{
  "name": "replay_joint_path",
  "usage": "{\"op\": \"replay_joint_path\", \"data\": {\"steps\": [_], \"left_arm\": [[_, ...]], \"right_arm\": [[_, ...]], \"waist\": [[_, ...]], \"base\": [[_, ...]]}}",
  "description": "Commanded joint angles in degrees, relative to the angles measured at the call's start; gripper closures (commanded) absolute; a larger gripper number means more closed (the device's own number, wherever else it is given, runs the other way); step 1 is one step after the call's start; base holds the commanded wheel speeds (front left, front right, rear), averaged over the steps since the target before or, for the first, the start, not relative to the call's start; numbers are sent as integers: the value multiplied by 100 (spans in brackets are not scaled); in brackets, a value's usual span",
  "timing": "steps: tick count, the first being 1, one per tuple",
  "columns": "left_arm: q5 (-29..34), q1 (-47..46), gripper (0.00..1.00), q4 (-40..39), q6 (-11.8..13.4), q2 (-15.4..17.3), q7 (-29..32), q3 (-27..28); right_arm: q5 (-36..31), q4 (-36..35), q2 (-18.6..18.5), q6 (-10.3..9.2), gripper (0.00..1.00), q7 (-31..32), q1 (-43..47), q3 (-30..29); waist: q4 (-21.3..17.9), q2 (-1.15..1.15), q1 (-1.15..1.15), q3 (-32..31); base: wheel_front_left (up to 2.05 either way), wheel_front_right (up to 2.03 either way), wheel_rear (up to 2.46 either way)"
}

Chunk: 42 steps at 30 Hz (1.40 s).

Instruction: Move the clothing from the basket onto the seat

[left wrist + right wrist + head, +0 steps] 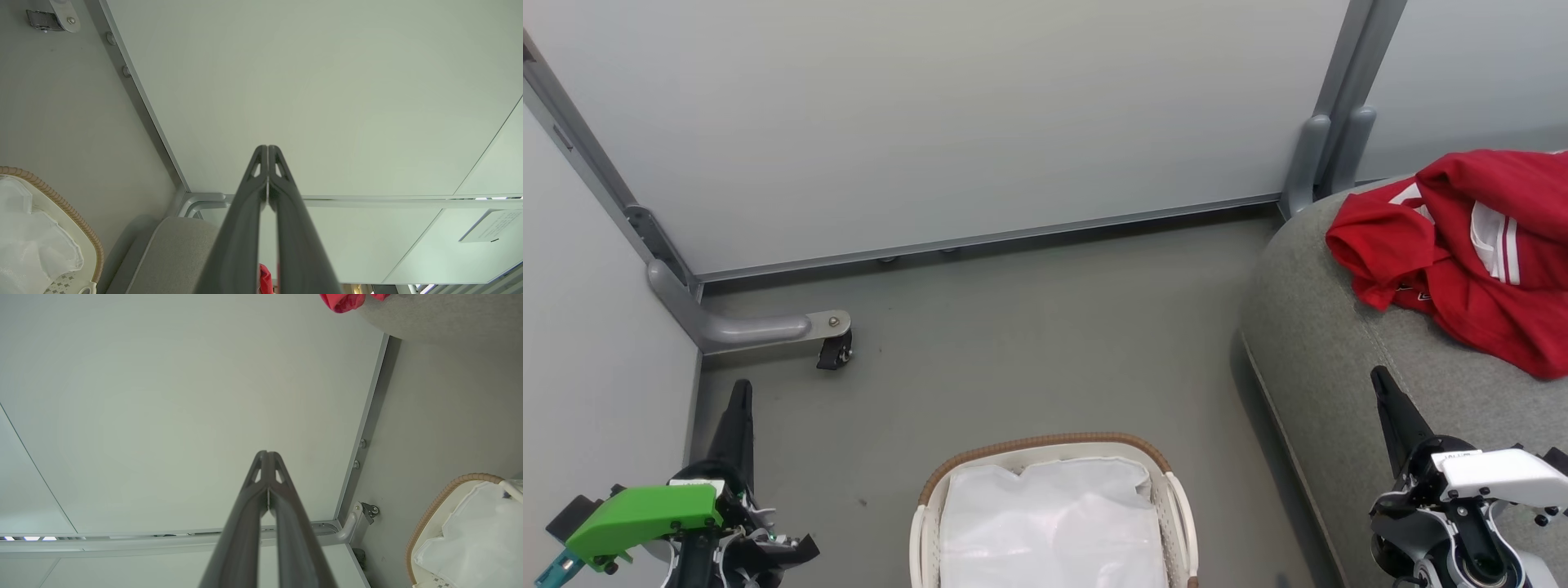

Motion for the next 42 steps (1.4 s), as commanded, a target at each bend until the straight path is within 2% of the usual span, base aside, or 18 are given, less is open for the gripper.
{"op": "replay_joint_path", "data": {"steps": [1, 42], "left_arm": [[25, -62, 100, -6, -26, 3, 2, 19], [33, -63, 100, -6, -26, -6, 18, 31]], "right_arm": [[18, -22, -34, -3, 100, 7, -48, -12], [19, -22, -34, -3, 100, 6, -47, -12]], "waist": [[0, 0, 0, 0], [0, 0, 0, 0]], "base": [[0, 0, 0], [0, 0, 0]]}}
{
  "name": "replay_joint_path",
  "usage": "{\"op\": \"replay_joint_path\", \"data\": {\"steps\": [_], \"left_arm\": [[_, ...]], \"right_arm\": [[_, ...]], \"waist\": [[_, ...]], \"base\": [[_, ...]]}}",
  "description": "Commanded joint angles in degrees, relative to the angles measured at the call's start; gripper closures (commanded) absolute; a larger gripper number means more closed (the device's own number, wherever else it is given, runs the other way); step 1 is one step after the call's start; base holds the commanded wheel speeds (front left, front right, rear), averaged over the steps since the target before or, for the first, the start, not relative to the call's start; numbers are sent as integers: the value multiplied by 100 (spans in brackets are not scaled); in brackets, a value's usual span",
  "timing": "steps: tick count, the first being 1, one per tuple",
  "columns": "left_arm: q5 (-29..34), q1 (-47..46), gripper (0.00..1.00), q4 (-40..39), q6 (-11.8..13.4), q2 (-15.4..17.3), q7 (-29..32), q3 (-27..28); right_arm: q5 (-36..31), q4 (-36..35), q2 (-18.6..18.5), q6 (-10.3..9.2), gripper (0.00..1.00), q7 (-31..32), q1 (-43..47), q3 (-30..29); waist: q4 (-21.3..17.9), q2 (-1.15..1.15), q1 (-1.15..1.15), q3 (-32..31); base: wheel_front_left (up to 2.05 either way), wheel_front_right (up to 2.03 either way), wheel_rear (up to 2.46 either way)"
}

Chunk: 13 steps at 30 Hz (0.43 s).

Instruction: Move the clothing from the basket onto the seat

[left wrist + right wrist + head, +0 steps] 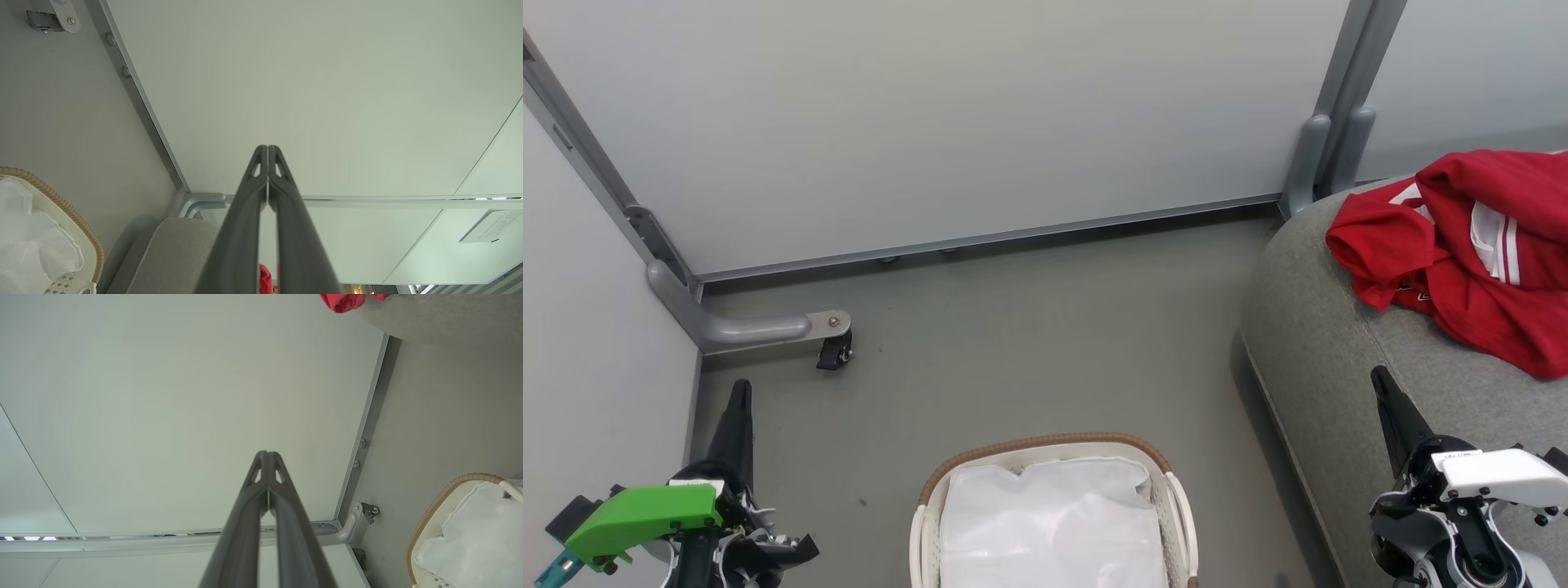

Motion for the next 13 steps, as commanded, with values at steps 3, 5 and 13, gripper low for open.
{"op": "replay_joint_path", "data": {"steps": [3, 5, 13], "left_arm": [[21, -63, 100, -6, -26, 0, 17, 18], [21, -63, 100, -6, -26, 0, 17, 19], [24, -63, 100, -6, -26, -2, 18, 20]], "right_arm": [[19, -22, -34, -2, 100, 6, -47, -11], [19, -22, -34, -2, 100, 6, -47, -11], [19, -22, -34, -2, 100, 6, -47, -11]], "waist": [[0, 0, 0, 0], [0, 0, 0, 0], [0, 0, 0, 0]], "base": [[0, 0, 0], [0, 0, 0], [0, 0, 0]]}}
